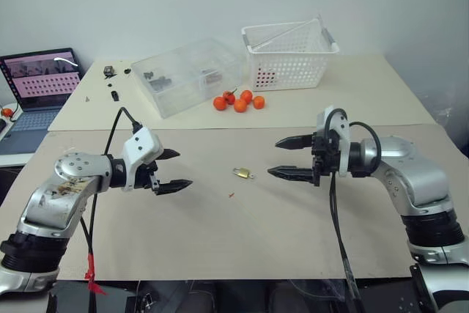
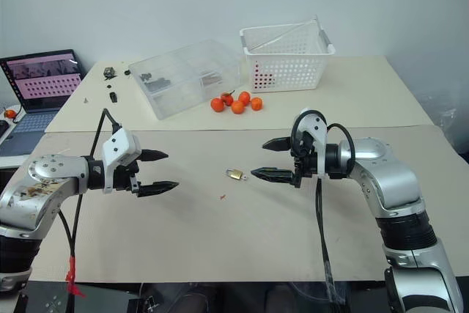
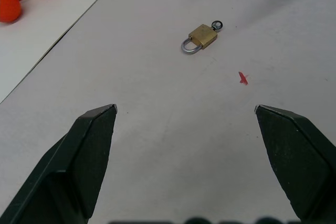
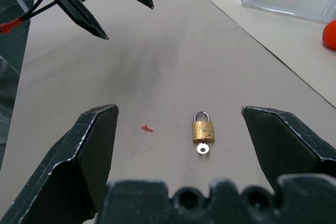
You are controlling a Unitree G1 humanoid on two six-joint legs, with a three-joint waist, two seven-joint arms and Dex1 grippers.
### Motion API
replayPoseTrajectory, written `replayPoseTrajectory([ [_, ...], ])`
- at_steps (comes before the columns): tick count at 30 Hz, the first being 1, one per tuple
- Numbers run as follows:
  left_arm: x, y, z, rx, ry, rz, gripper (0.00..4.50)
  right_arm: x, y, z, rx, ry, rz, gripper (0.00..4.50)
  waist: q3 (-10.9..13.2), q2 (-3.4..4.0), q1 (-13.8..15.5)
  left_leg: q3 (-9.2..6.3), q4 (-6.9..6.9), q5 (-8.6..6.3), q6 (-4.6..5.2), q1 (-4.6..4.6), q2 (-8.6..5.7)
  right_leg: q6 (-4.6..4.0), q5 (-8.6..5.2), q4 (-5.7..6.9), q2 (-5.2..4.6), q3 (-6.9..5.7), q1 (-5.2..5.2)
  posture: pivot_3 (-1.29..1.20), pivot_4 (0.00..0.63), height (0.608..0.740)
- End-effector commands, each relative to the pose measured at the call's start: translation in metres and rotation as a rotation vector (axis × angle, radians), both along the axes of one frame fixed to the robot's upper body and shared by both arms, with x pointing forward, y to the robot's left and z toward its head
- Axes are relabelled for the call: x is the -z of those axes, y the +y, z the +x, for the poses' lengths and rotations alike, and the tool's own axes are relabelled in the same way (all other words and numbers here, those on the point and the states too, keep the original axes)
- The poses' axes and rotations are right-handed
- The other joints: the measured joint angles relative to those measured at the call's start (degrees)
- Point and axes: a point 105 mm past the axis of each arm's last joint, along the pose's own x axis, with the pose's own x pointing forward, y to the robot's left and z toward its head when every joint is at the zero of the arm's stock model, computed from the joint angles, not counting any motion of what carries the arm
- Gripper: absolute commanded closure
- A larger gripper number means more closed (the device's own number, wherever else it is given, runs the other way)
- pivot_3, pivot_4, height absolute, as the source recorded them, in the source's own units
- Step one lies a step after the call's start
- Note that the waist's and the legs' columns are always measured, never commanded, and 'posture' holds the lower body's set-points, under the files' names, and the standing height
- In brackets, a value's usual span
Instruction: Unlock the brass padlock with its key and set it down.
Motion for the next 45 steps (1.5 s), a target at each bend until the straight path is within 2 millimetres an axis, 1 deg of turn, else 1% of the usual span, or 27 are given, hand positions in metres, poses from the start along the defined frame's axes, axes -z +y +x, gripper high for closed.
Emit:
replayPoseTrajectory([
  [1,-0.017,-0.003,0.003,0.01,-0.06,-0.034,0.0,-0.009,-0.001,-0.003,0.006,-0.043,0.005,0.05,0.0,0.0,0.0,0.0,0.0,0.0,0.0,0.0,0.0,0.0,0.0,0.0,0.0,0.0,0.0,0.0,0.15,0.74],
  [4,-0.019,-0.005,0.01,0.03,-0.068,-0.051,0.0,-0.008,-0.008,-0.003,0.044,-0.043,0.002,0.05,0.0,-0.01,0.25,0.07,0.01,0.0,0.0,0.0,0.04,0.0,0.0,-0.01,0.05,-0.04,-0.01,0.0,0.15,0.74],
  [7,-0.017,-0.008,0.016,0.053,-0.068,-0.047,0.0,-0.008,-0.009,-0.003,0.061,-0.041,0.006,0.05,0.0,-0.01,0.25,0.12,0.02,0.0,0.0,-0.01,0.03,-0.01,0.0,0.01,0.06,-0.07,0.0,0.0,0.15,0.74],
  [11,-0.014,-0.018,0.026,0.115,-0.069,-0.044,0.0,-0.008,-0.009,-0.006,0.084,-0.041,0.009,0.05,0.01,-0.02,0.17,0.12,0.04,0.0,0.0,-0.04,0.0,-0.02,0.01,0.0,0.03,-0.04,0.0,0.0,0.15,0.74],
  [17,-0.003,-0.049,0.05,0.273,-0.068,-0.032,0.0,-0.005,-0.014,-0.016,0.157,-0.045,0.006,0.05,0.02,-0.06,0.72,0.25,0.17,0.0,0.0,-0.08,-0.03,-0.02,0.02,0.0,0.04,-0.11,0.06,0.0,0.15,0.74],
  [19,0.004,-0.058,0.057,0.329,-0.064,-0.003,0.0,-0.006,-0.016,-0.021,0.192,-0.049,0.016,0.05,0.02,-0.07,0.82,0.28,0.26,0.0,0.0,-0.12,-0.04,-0.02,0.02,0.0,0.04,-0.14,0.09,0.0,0.15,0.74],
  [22,0.008,-0.073,0.068,0.393,-0.05,-0.003,0.0,-0.006,-0.019,-0.029,0.232,-0.047,0.023,0.05,0.03,-0.1,0.92,0.31,0.32,-0.01,0.02,-0.17,-0.06,-0.02,0.02,-0.03,0.04,-0.15,0.1,0.0,0.15,0.74],
  [24,0.014,-0.086,0.074,0.442,-0.058,0.024,0.0,-0.005,-0.022,-0.038,0.257,-0.036,0.034,0.05,0.04,-0.12,0.89,0.33,0.49,-0.11,0.19,-0.24,-0.1,-0.01,0.02,-0.02,0.04,-0.14,0.09,0.0,0.15,0.74],
  [26,0.019,-0.099,0.077,0.486,-0.06,0.045,0.0,-0.004,-0.024,-0.046,0.279,-0.021,0.043,0.05,0.04,-0.13,1.06,0.32,0.7,-0.24,0.4,-0.29,-0.11,-0.01,0.02,-0.03,0.05,-0.2,0.17,0.0,0.15,0.74],
  [29,0.025,-0.117,0.076,0.562,-0.055,0.071,0.0,-0.001,-0.029,-0.055,0.33,-0.012,0.037,0.05,0.07,-0.17,0.43,0.35,0.89,-0.39,0.65,-0.32,-0.13,0.02,0.01,-0.04,0.05,-0.12,0.23,0.0,0.15,0.74],
  [32,0.031,-0.128,0.076,0.599,-0.062,0.107,0.0,-0.003,-0.032,-0.06,0.379,-0.02,0.038,0.05,0.08,-0.2,0.5,0.36,0.91,-0.39,0.66,-0.31,-0.13,0.04,0.0,-0.03,0.06,-0.19,0.25,0.0,0.15,0.74],
  [37,0.041,-0.134,0.076,0.601,-0.046,0.141,0.0,-0.005,-0.035,-0.068,0.437,-0.023,0.04,0.05,0.13,-0.28,0.17,0.38,0.91,-0.39,0.67,-0.27,-0.12,0.07,-0.01,0.01,0.14,-0.19,0.26,0.0,0.15,0.74],
  [41,0.051,-0.129,0.077,0.593,-0.04,0.197,0.0,-0.004,-0.037,-0.073,0.468,-0.016,0.033,0.05,0.12,-0.27,0.13,0.36,0.93,-0.47,0.8,-0.25,-0.06,0.08,-0.01,0.02,0.29,-0.17,0.27,0.0,0.15,0.74],
  [45,0.053,-0.124,0.081,0.554,-0.035,0.209,0.0,-0.004,-0.041,-0.073,0.488,-0.017,0.022,0.05,0.13,-0.28,0.17,0.36,0.93,-0.49,0.84,-0.17,0.03,0.1,0.0,0.04,0.4,-0.17,0.31,0.0,0.15,0.74],
])
